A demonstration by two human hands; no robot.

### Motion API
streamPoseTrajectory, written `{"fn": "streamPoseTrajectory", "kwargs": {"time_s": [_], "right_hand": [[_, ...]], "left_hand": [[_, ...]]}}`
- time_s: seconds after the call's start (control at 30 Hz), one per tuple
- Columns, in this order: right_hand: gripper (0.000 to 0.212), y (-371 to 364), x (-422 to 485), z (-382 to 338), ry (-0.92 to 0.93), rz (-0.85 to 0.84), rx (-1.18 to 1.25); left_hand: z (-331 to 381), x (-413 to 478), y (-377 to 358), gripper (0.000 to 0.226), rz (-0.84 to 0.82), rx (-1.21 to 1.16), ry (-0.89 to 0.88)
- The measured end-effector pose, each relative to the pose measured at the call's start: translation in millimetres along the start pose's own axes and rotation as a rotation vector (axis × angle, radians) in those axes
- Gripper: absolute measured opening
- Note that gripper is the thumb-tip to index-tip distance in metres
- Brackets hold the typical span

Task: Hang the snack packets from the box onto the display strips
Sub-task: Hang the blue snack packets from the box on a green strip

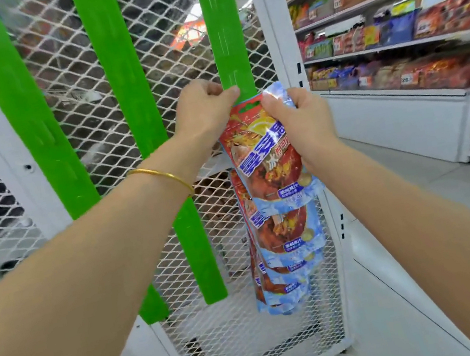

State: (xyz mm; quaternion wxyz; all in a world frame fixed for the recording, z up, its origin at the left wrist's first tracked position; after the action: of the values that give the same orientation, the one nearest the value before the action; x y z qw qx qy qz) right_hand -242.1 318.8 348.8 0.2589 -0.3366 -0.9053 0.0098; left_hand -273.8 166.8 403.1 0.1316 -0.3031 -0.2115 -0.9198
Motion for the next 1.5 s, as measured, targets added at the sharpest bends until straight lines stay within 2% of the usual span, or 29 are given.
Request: {"fn": "streamPoseTrajectory", "kwargs": {"time_s": [0.1, 0.3, 0.43, 0.5, 0.63, 0.7, 0.8, 0.9, 1.07, 1.17, 1.2, 1.27, 1.4, 1.5], "right_hand": [[0.020, -4, 4, -2, 0.021, 0.017, -0.059], [0.046, -2, -8, 19, 0.003, 0.015, -0.132], [0.044, 4, -16, 32, -0.044, 0.001, -0.162], [0.038, 10, -18, 32, -0.049, 0.027, -0.217], [0.039, 38, -39, 13, 0.123, 0.191, -0.422], [0.036, 40, -70, 5, 0.212, 0.180, -0.390], [0.027, 19, -138, 16, 0.207, -0.011, -0.273], [0.021, -19, -225, 63, 0.034, -0.320, -0.243], [0.014, -68, -386, 184, -0.293, -0.765, -0.406], [0.012, -89, -464, 223, -0.372, -0.987, -0.496], [0.021, -95, -483, 232, -0.365, -1.045, -0.561], [0.035, -108, -511, 248, -0.344, -1.109, -0.698], [0.038, -120, -556, 278, -0.339, -1.219, -0.885], [0.034, -125, -559, 273, -0.313, -1.198, -0.833]], "left_hand": [[1, -3, 1, 0.024, 0.002, -0.015, 0.015], [-2, -3, 3, 0.025, 0.020, -0.032, -0.001], [-3, -3, 4, 0.021, 0.019, -0.033, -0.018], [-6, -10, 6, 0.030, 0.005, -0.025, -0.016], [-19, -51, 35, 0.045, 0.059, -0.010, -0.083], [-36, -83, 55, 0.042, 0.062, 0.003, -0.092], [-89, -145, 80, 0.031, -0.041, 0.033, -0.005], [-167, -218, 113, 0.023, -0.149, 0.126, 0.166], [-294, -315, 196, 0.022, -0.229, 0.280, 0.523], [-337, -336, 243, 0.022, -0.207, 0.375, 0.614], [-346, -339, 254, 0.022, -0.194, 0.395, 0.631], [-361, -342, 268, 0.021, -0.187, 0.407, 0.648], [-370, -342, 269, 0.025, -0.217, 0.405, 0.634], [-373, -342, 264, 0.026, -0.261, 0.410, 0.644]]}}
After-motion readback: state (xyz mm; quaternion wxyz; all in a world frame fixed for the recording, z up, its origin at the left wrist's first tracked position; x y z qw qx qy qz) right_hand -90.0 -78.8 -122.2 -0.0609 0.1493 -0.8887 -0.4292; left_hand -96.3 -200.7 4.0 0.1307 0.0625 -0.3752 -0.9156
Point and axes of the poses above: each hand's wrist, its own x-axis towards the middle knuckle, its own y-axis out of the back of the hand, z = x × y, the point moved 9 cm from there along x, towards the middle knuckle, and after that the axes turned 12 degrees about z, right-handed, at the moved point
